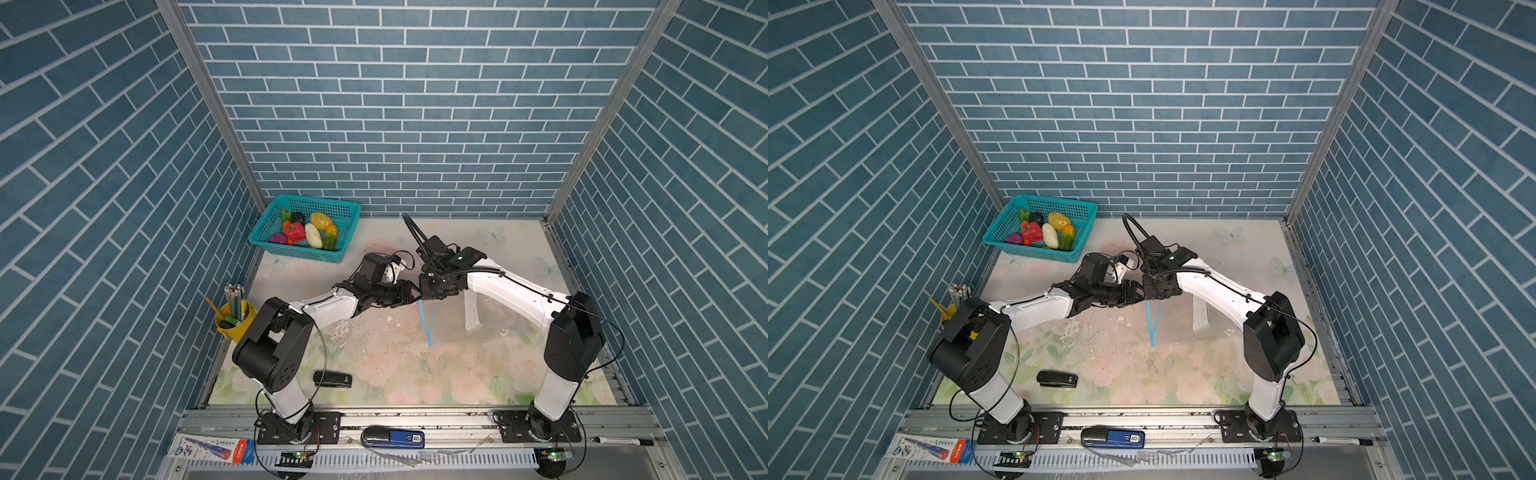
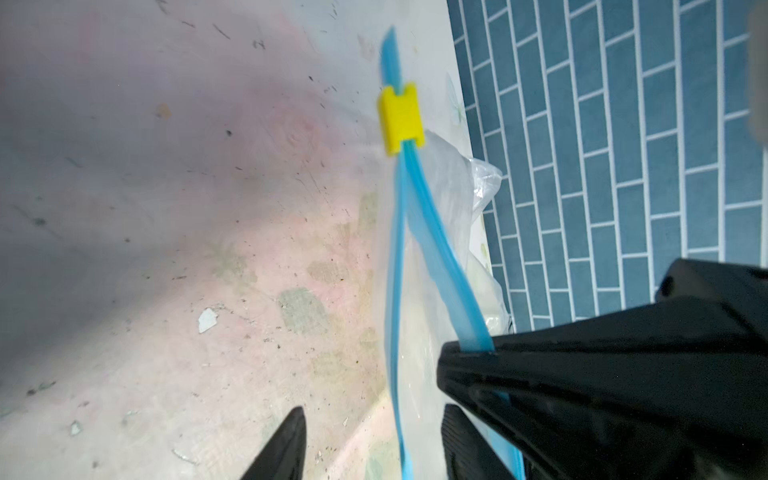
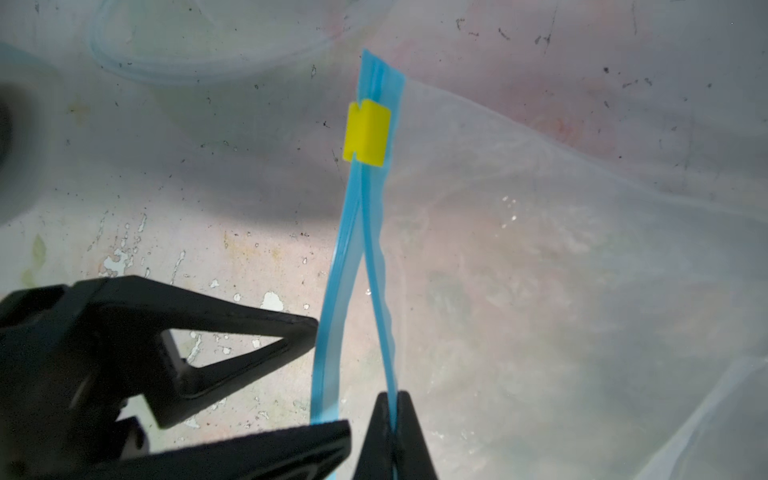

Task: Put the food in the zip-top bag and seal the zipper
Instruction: 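Grasp one blue zipper strip with the right gripper while the left approaches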

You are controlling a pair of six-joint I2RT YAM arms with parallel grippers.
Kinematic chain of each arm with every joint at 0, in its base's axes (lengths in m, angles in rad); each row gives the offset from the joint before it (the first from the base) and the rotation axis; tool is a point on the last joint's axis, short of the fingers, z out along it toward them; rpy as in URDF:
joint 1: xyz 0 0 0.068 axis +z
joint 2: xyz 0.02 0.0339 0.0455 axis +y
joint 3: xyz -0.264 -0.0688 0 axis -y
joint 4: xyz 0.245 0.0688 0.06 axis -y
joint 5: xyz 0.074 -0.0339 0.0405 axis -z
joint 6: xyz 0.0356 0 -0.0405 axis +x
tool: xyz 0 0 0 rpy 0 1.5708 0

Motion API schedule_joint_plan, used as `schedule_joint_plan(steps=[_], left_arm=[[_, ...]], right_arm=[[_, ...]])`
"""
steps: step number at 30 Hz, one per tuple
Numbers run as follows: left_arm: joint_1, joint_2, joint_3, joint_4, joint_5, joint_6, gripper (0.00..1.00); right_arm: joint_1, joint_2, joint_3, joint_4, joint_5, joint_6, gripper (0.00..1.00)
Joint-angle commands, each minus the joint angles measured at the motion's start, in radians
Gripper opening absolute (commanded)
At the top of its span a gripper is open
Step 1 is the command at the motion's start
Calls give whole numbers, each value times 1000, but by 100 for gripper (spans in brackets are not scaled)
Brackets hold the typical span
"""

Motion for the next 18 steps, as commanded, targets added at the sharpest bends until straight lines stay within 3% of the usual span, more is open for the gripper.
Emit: schedule_joint_plan(steps=[1, 9, 18], left_arm=[[-7, 20, 21, 5, 34, 8, 42], [-7, 24, 20, -10, 38, 7, 17], [-26, 13, 56, -27, 41, -20, 2]], right_arm=[[-5, -43, -19, 5, -15, -24, 0], [-8, -56, -20, 1, -13, -27, 0], [-9, -67, -23, -35, 32, -9, 0]])
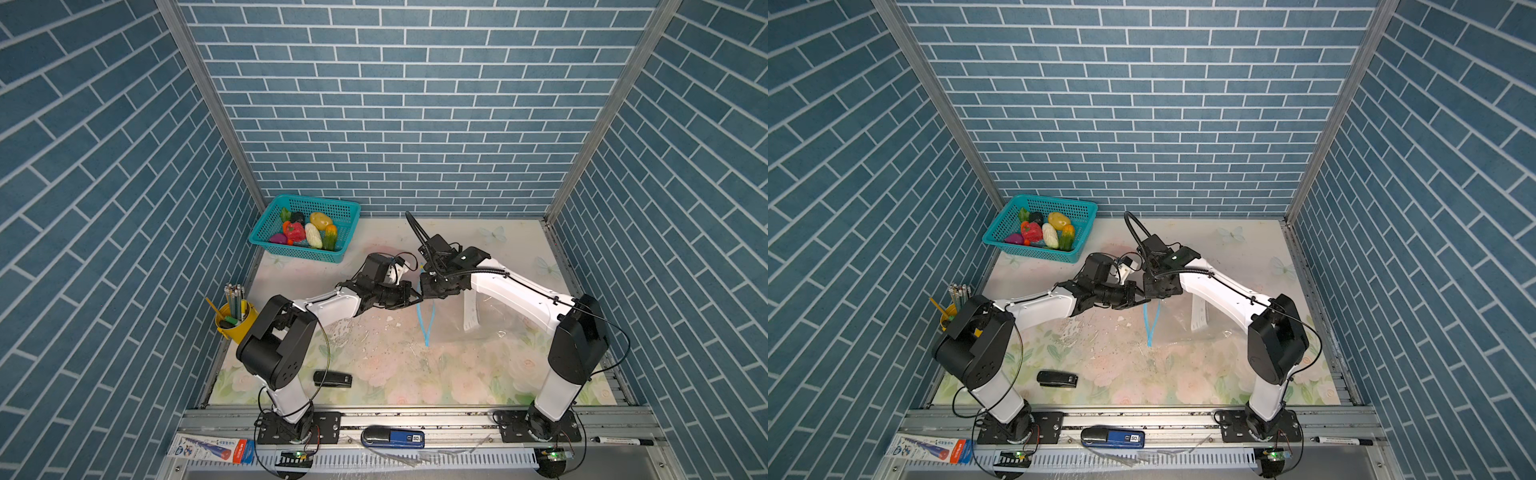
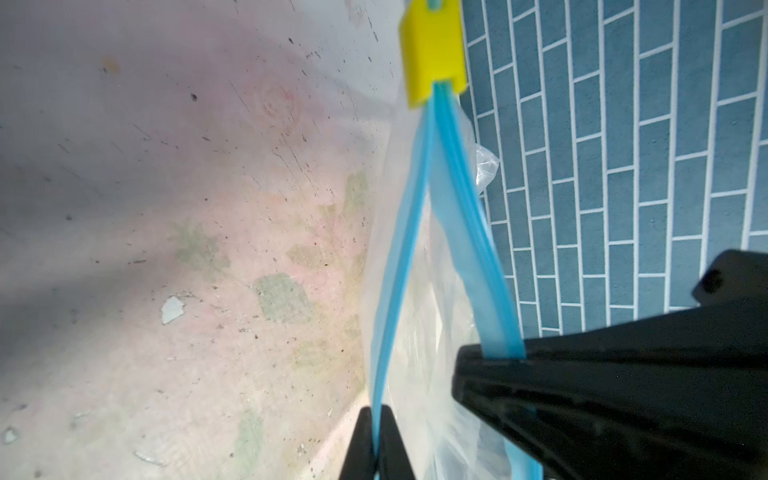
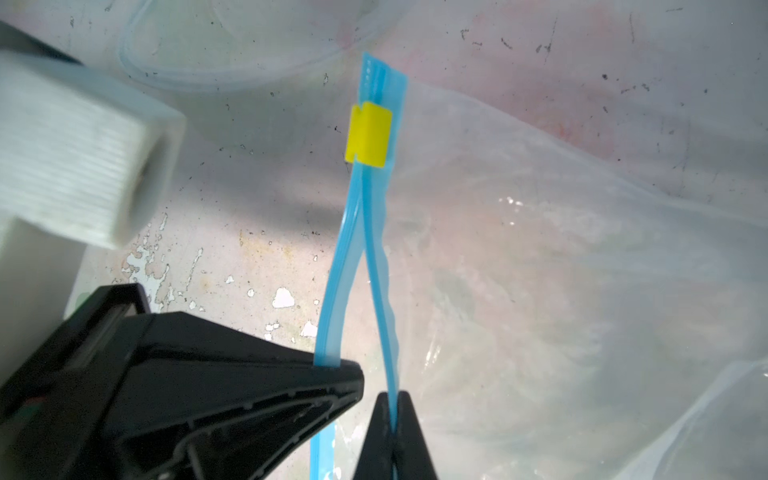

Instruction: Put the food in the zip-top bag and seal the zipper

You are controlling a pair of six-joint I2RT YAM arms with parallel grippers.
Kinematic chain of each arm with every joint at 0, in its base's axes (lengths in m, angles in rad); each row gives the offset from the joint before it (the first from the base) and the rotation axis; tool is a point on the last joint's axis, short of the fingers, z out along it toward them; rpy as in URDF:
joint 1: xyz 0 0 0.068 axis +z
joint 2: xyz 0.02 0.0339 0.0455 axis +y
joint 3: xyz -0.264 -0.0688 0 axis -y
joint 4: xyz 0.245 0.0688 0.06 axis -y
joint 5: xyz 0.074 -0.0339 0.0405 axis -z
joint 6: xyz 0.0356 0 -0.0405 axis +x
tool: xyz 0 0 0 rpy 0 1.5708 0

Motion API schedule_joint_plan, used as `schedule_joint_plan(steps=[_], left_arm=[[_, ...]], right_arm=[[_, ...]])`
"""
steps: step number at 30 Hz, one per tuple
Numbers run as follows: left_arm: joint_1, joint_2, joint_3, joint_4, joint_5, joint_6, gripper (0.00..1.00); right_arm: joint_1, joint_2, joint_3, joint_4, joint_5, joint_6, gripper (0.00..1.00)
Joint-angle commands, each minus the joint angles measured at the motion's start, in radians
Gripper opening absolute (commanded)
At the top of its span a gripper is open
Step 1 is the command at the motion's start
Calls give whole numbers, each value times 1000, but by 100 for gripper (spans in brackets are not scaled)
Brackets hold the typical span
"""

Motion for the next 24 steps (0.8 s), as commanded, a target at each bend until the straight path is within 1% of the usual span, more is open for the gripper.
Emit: schedule_joint_plan(steps=[1, 4, 7, 10, 14, 18, 24], left_arm=[[-16, 0, 44, -30, -6, -6, 0], [-24, 9, 74, -46, -15, -17, 0], [-32, 8, 75, -6, -20, -51, 0], [-42, 11, 85, 13, -24, -73, 0], [-50, 13, 90, 31, -35, -96, 0], [-53, 17, 87, 66, -43, -129, 0], [-55, 22, 89, 89, -53, -152, 0]], right_arm=[[-4, -44, -24, -35, 40, -8, 0], [-3, -50, -32, -41, 66, -7, 5], [-4, -54, -36, -55, 103, -8, 10], [-4, -53, -35, -74, 138, -9, 17], [10, -50, -29, -123, 220, -5, 24], [36, -51, -28, -165, 308, 17, 29], [83, -56, -58, -186, 369, 69, 29]])
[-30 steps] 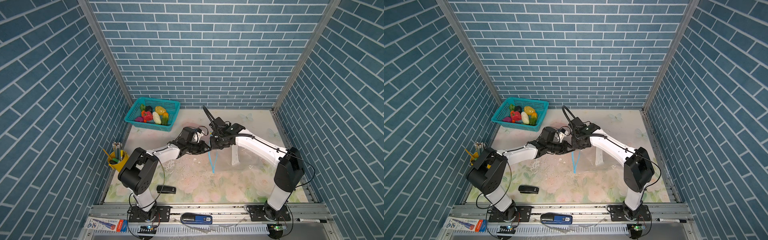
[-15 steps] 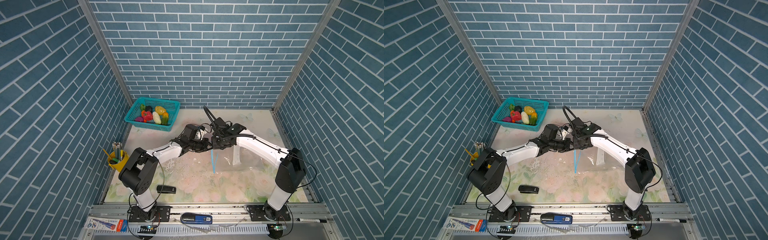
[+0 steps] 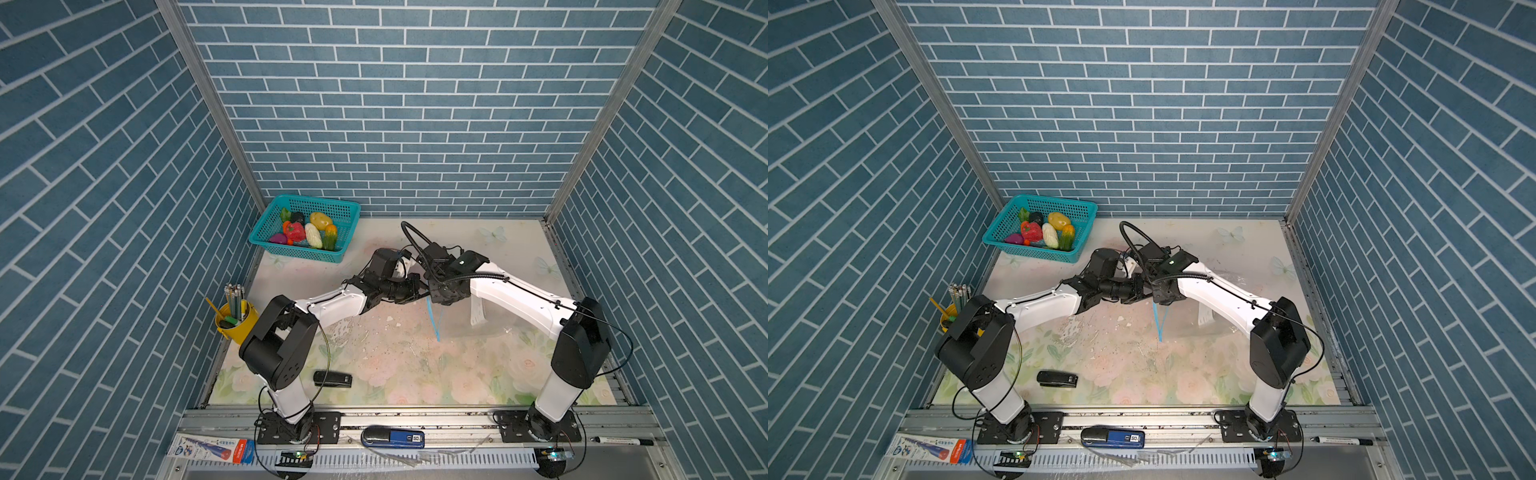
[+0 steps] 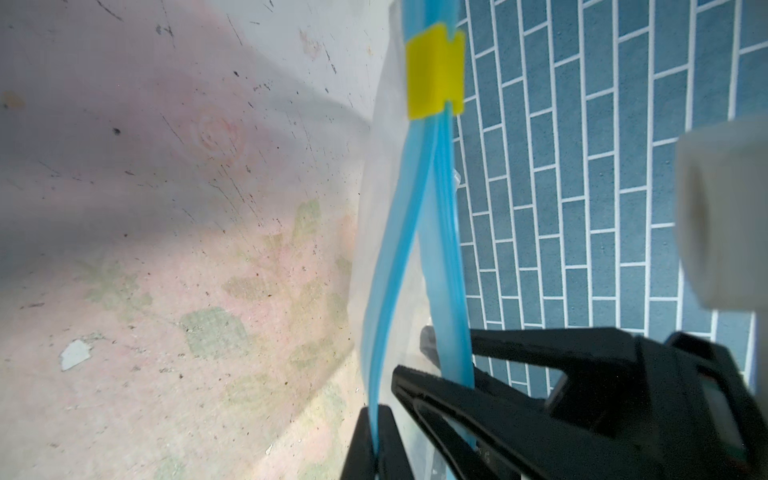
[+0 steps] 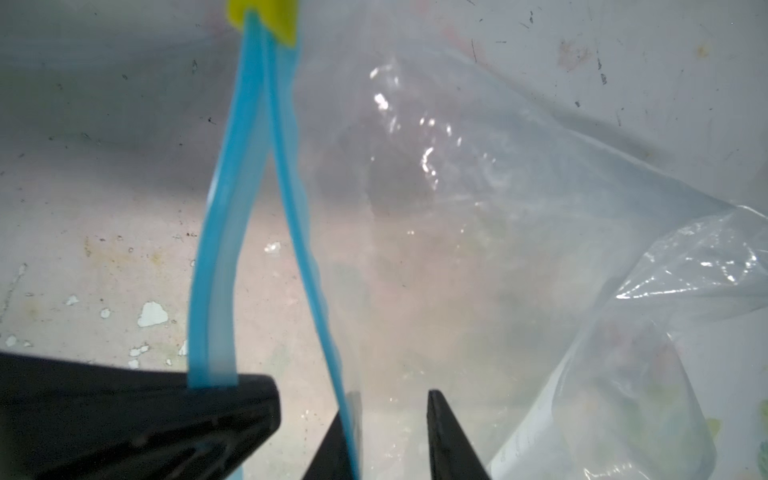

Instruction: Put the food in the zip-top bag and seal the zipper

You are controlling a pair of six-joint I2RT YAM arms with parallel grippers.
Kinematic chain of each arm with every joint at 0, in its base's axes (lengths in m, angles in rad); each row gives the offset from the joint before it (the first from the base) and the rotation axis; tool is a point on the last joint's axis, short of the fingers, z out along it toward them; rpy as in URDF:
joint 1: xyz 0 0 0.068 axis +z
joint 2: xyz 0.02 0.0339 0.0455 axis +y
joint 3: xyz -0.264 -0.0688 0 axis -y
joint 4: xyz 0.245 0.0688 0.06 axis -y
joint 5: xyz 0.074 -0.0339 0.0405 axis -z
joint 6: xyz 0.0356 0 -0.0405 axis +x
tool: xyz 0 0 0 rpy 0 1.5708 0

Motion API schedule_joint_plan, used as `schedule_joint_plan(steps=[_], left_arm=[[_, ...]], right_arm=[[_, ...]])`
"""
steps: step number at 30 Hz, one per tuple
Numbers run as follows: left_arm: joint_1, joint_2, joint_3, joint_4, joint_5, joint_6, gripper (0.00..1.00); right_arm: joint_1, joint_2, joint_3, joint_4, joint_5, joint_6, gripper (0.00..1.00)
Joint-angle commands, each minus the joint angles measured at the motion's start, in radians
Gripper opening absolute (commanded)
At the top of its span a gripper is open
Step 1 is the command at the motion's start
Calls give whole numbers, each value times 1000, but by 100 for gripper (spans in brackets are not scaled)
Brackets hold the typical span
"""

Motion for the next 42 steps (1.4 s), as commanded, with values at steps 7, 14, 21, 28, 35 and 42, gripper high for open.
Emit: schedule_joint_plan(steps=[7, 14, 21, 28, 35, 42], left_arm=[[-10, 22, 20, 41, -24, -23, 0], [-12, 28, 16, 40, -28, -24, 0], [-18, 39, 30, 36, -24, -25, 0], [-37, 71, 70, 23, -14, -25, 0], [-48, 115, 131, 5, -1, -22, 0], [-72, 172, 202, -9, 11, -21, 0]], right_arm=[[70, -42, -30, -68, 141, 113, 28], [97, -49, 9, -115, 215, 112, 14], [97, -64, 22, -132, 234, 101, 3], [97, -76, 77, -199, 286, 78, 1], [97, -108, 102, -263, 332, 75, 0], [97, -134, 105, -313, 384, 80, 0]])
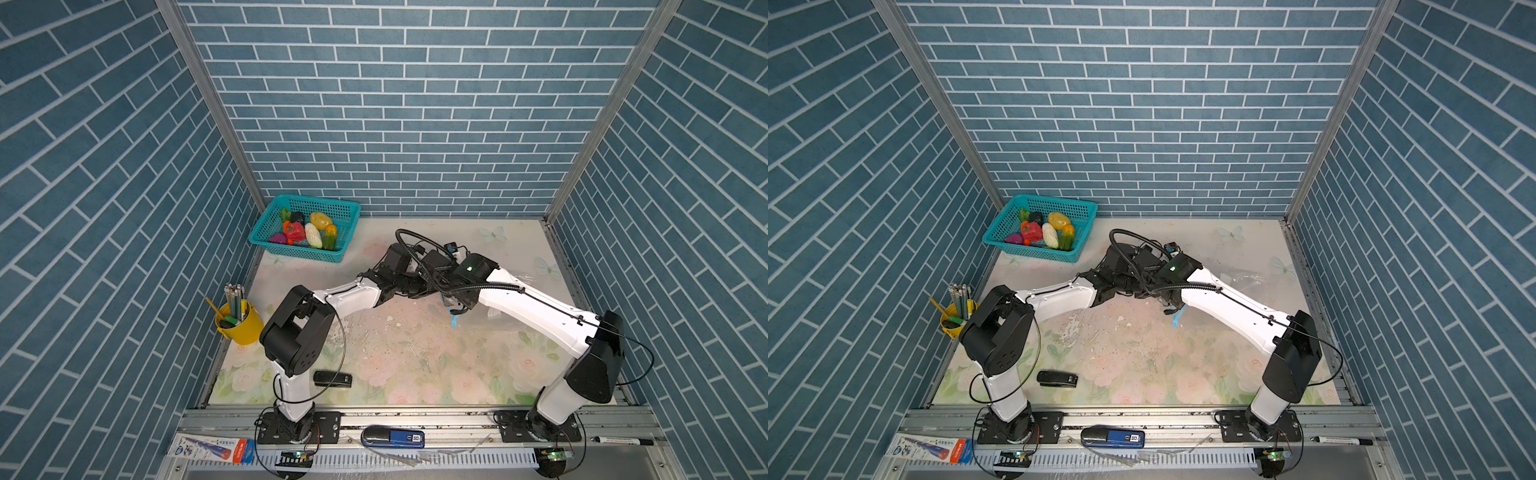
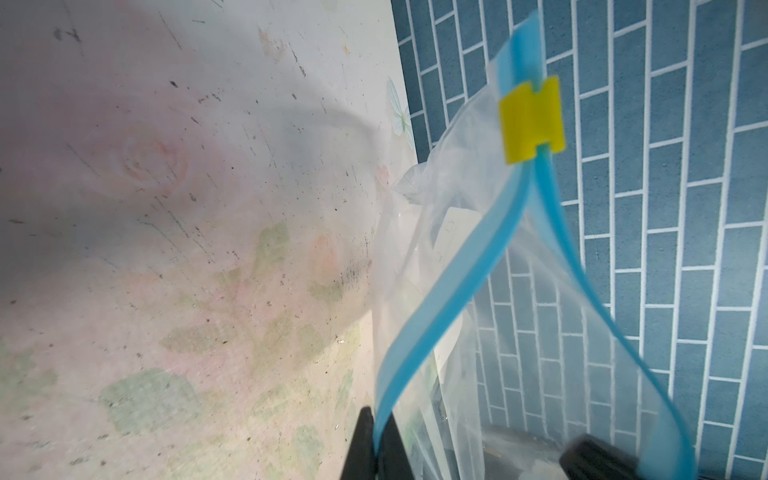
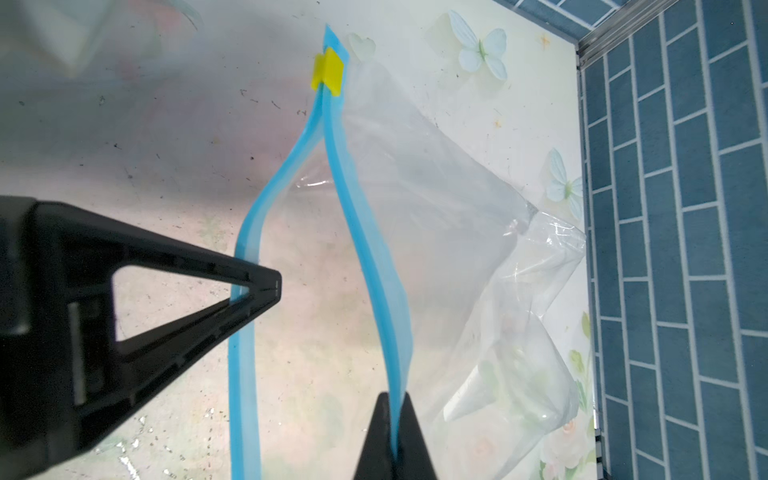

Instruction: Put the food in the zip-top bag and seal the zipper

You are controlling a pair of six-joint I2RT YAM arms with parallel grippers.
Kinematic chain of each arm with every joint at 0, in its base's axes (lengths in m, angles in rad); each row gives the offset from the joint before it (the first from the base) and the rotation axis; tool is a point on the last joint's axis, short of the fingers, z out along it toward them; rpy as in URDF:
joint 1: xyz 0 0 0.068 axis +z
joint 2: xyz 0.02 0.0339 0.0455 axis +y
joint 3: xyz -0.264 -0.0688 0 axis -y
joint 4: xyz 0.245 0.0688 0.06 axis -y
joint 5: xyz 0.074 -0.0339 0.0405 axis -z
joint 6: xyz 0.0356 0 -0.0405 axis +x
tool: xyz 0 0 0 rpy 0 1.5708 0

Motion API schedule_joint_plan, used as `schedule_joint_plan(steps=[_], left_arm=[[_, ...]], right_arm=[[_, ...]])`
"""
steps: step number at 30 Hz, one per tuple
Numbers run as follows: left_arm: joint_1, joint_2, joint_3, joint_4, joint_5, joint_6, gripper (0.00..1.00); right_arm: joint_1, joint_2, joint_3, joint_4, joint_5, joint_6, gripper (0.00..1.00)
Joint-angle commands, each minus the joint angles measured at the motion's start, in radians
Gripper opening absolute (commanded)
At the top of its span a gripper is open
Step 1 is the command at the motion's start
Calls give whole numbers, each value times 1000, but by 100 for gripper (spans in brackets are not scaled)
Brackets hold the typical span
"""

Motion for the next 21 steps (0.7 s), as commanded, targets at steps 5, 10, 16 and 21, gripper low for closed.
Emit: schedule_joint_plan(steps=[5, 10, 16, 21], left_arm=[[-31, 71, 72, -21, 23, 6, 0], [-40, 109, 95, -39, 24, 35, 0], [-49, 154, 133, -95, 18, 94, 0], [-49, 182, 150, -126, 10, 136, 2]], right_arm=[[2, -45, 23, -80, 74, 14, 0], [-2, -42, -7, -82, 70, 36, 0], [-17, -17, -49, -75, 63, 52, 0], [-35, -4, -86, -28, 19, 52, 0]])
